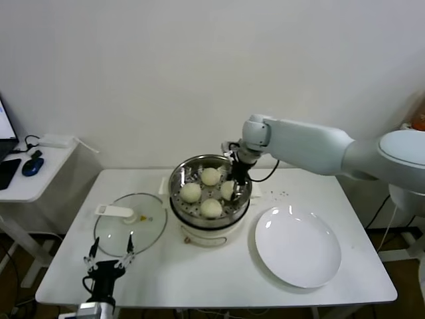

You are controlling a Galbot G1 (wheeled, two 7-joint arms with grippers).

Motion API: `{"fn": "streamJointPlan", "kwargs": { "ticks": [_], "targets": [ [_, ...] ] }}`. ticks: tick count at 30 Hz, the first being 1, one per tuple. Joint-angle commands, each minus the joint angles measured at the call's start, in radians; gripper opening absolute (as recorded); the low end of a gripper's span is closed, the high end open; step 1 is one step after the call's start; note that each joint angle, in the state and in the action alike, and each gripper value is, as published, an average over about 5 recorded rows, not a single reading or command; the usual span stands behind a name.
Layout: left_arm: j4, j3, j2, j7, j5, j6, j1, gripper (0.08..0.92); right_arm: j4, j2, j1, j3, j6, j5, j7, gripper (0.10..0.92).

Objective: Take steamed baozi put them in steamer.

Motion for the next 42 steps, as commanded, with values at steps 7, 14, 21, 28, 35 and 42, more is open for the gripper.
{"fn": "streamJointPlan", "kwargs": {
  "ticks": [7, 14, 21, 28, 35, 42],
  "targets": [
    [0.002, 0.0, 0.002, 0.001, 0.0, -0.001, -0.001, 0.823, -0.037, 0.018, -0.026, 0.005, -0.001, -0.008, 0.002, 0.679],
    [0.004, 0.003, 0.001, 0.001, 0.001, 0.0, -0.003, 0.823, -0.039, 0.019, -0.032, 0.009, -0.003, -0.009, 0.005, 0.681],
    [0.006, 0.002, 0.003, 0.001, 0.004, -0.001, -0.002, 0.823, -0.038, 0.019, -0.032, 0.01, -0.006, -0.008, 0.007, 0.734],
    [0.013, 0.002, 0.004, 0.001, 0.003, -0.003, -0.001, 0.823, -0.045, 0.022, -0.01, 0.014, -0.007, 0.018, -0.007, 0.82],
    [0.008, 0.004, 0.004, 0.001, 0.005, 0.0, -0.004, 0.823, -0.009, -0.02, 0.058, 0.005, 0.0, 0.059, -0.028, 0.823],
    [0.004, 0.007, 0.004, 0.001, 0.008, 0.004, -0.007, 0.823, 0.102, -0.161, 0.152, 0.008, 0.016, 0.14, -0.021, 0.823]
  ]
}}
